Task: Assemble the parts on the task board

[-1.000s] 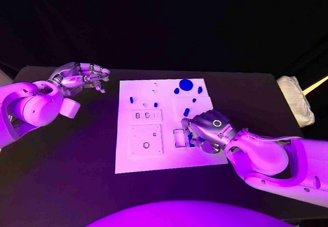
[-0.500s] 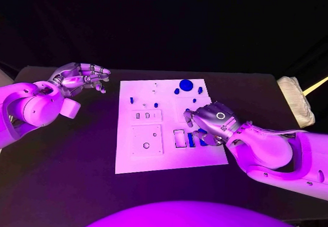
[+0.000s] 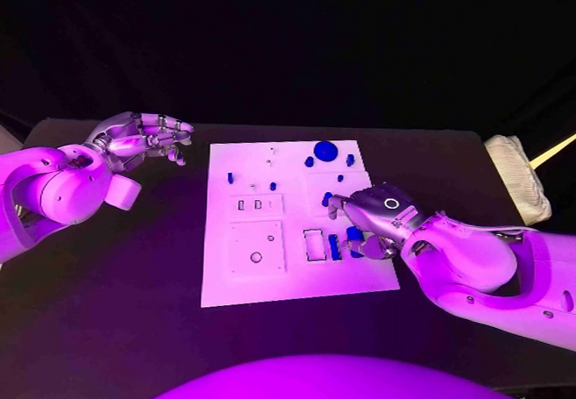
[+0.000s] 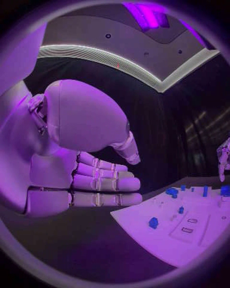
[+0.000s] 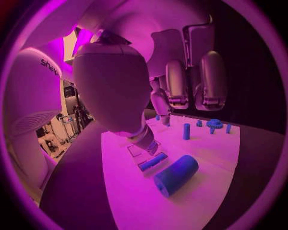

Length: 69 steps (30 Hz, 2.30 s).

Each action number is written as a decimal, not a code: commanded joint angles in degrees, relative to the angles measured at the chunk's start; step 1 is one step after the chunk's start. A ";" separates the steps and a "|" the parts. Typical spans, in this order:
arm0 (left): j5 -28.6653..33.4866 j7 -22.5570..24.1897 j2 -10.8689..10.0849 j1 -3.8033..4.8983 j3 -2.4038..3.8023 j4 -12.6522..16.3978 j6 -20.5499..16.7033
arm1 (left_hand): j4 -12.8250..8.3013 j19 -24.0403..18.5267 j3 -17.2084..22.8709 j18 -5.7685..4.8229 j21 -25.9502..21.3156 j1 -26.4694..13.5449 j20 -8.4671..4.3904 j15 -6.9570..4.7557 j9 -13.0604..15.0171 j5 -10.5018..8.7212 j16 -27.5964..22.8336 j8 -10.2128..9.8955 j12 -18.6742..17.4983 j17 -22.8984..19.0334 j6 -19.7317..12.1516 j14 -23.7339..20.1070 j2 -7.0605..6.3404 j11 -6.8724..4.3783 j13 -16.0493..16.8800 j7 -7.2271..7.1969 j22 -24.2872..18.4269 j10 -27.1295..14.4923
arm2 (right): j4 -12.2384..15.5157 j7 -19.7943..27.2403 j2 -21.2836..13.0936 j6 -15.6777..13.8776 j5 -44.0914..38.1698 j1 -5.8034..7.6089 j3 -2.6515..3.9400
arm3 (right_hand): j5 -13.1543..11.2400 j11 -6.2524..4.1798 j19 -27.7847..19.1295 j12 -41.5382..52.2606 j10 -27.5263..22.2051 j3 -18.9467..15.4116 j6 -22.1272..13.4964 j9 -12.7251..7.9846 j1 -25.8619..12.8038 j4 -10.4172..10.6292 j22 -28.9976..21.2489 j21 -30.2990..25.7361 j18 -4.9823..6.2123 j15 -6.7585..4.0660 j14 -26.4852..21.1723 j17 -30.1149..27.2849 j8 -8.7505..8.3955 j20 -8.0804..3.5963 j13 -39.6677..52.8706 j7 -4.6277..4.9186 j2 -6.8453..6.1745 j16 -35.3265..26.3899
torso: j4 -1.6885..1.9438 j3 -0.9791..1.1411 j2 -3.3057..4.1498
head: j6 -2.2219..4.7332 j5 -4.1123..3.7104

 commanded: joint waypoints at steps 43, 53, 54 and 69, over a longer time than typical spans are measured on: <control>-0.06 0.49 0.14 -0.08 0.04 0.12 0.86 | -0.17 -0.03 -0.03 0.78 -0.20 -0.30 0.41 -0.03 -0.07 -0.18 0.24 0.14 0.19 -0.07 -0.43 -0.31 -0.09 0.03 -0.07 1.72 0.00 -0.29 | -1.37 -0.71 2.79 1.35 0.63 -2.52 -0.16 | 6.71 -1.26 5.04 0.22 1.20 -0.19 8.76 0.88 0.78 1.74 14.03 0.44 -0.48 -0.97 5.58 13.82 4.99 -0.33 1.10 -1.60 0.37 -0.06 | 0.03 0.04 0.04 | -0.24 0.25; -0.06 0.48 0.13 -0.08 0.04 0.12 0.88 | -0.17 -0.03 -0.03 0.78 -0.20 -0.30 0.41 -0.03 -0.07 -0.18 0.24 0.14 0.19 -0.07 -0.43 -0.31 -0.09 0.03 -0.07 1.72 0.00 -0.29 | -1.93 -0.72 3.32 1.45 0.24 -2.61 -0.17 | 6.69 -1.45 5.04 0.33 1.44 0.18 8.94 1.04 0.93 1.82 14.03 0.43 -0.48 -1.14 5.56 13.75 5.54 -0.47 1.33 -1.82 0.38 -0.13 | 0.06 0.02 0.03 | -0.33 0.30; -0.06 0.48 0.12 -0.08 0.04 0.12 0.87 | -0.17 -0.03 -0.03 0.78 -0.20 -0.30 0.41 -0.03 -0.07 -0.18 0.24 0.14 0.19 -0.07 -0.43 -0.31 -0.09 0.03 -0.07 1.72 0.00 -0.29 | -1.98 -0.71 3.35 1.52 0.24 -2.64 -0.18 | 6.67 -1.48 5.04 0.32 1.44 0.23 8.93 1.06 0.98 1.80 14.03 0.45 -0.48 -1.16 5.58 13.82 5.59 -0.49 1.32 -1.85 0.36 -0.05 | 0.06 0.02 0.01 | -0.33 0.30; -0.06 0.46 0.11 -0.08 0.04 0.13 0.87 | -0.17 -0.03 -0.03 0.78 -0.20 -0.30 0.41 -0.03 -0.07 -0.18 0.24 0.14 0.19 -0.07 -0.43 -0.31 -0.09 0.03 -0.07 1.72 0.00 -0.29 | -1.80 -0.40 3.46 2.42 0.36 -2.80 -0.21 | 5.29 -1.67 5.03 0.34 1.54 0.49 8.61 1.18 1.30 1.56 14.02 0.42 -0.48 -1.38 5.58 13.81 6.24 -0.74 1.41 -2.03 0.03 -0.07 | 0.04 0.03 0.05 | -0.34 0.21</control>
